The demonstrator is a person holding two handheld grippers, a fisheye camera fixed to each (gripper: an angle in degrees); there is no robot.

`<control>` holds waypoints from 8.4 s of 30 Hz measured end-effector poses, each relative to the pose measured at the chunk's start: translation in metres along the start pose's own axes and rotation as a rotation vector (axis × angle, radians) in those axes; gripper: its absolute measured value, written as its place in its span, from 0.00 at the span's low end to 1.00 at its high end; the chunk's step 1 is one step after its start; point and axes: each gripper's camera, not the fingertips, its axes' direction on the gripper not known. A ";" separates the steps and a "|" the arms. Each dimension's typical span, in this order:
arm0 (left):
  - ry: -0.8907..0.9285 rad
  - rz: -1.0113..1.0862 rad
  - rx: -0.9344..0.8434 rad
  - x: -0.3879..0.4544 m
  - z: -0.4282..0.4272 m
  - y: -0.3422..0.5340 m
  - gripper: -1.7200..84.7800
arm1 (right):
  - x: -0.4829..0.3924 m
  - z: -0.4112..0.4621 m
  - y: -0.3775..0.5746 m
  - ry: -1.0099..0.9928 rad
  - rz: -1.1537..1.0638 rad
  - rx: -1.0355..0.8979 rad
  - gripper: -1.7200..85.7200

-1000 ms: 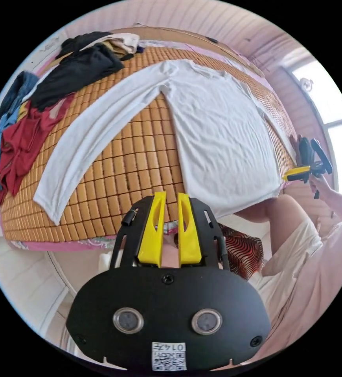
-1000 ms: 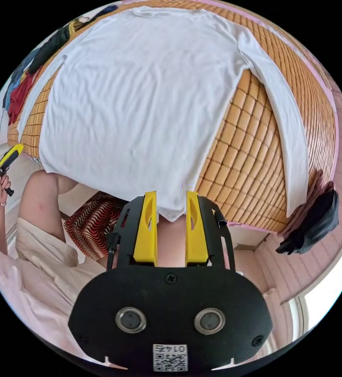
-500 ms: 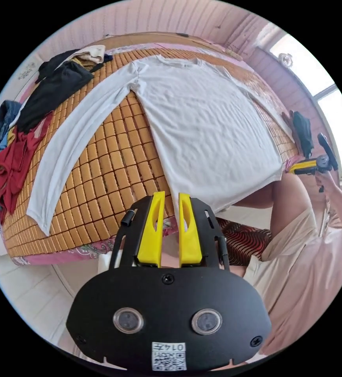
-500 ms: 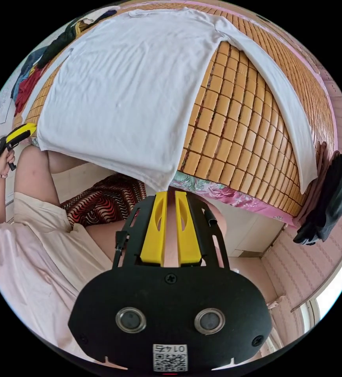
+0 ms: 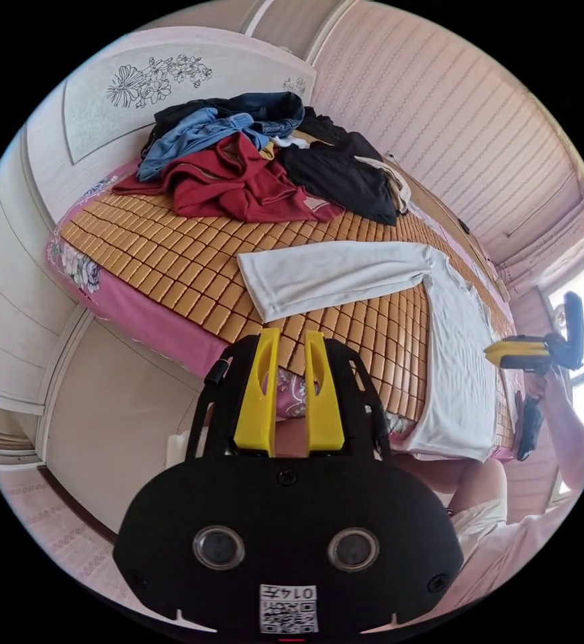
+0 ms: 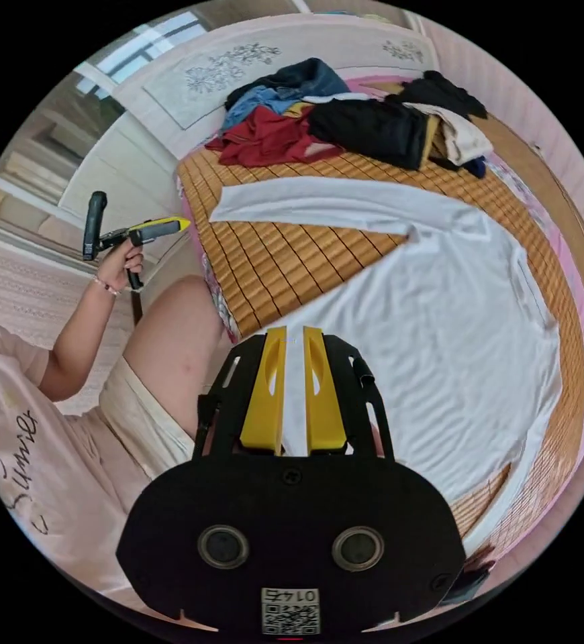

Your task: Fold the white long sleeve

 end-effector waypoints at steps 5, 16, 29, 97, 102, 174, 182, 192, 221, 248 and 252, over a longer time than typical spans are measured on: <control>-0.030 -0.018 -0.014 -0.022 0.016 -0.009 0.10 | -0.053 0.039 -0.114 0.009 -0.203 -0.047 0.09; -0.054 0.030 -0.076 -0.033 0.048 -0.025 0.09 | -0.143 0.138 -0.227 0.212 -0.370 -0.199 0.14; -0.022 0.139 0.258 0.043 -0.024 -0.030 0.01 | -0.064 -0.016 -0.149 0.104 -0.246 0.145 0.02; 0.150 0.891 -0.174 0.411 0.351 -0.030 0.05 | 0.503 -0.126 0.078 0.210 0.378 0.059 0.08; 0.111 0.907 -0.170 0.408 0.353 -0.034 0.09 | 0.509 -0.164 0.109 0.229 0.436 0.167 0.15; 0.239 1.676 -0.329 1.117 0.520 0.301 0.14 | 0.215 -0.110 0.998 0.724 1.732 0.529 0.07; 0.290 1.631 -0.393 1.112 0.512 0.292 0.03 | 0.204 -0.114 0.995 0.712 1.591 0.693 0.03; 0.394 1.471 -0.189 1.010 0.376 0.158 0.01 | 0.172 -0.170 0.911 0.683 1.095 0.947 0.03; 0.256 0.855 -0.214 0.493 0.266 0.135 0.07 | 0.106 -0.051 0.493 0.015 0.347 0.277 0.09; 0.198 0.698 -0.413 0.378 0.261 0.097 0.02 | 0.167 -0.049 0.364 -0.004 0.277 0.172 0.10; 0.197 0.778 -0.386 0.398 0.277 0.101 0.02 | 0.166 -0.032 0.346 0.020 0.226 0.080 0.10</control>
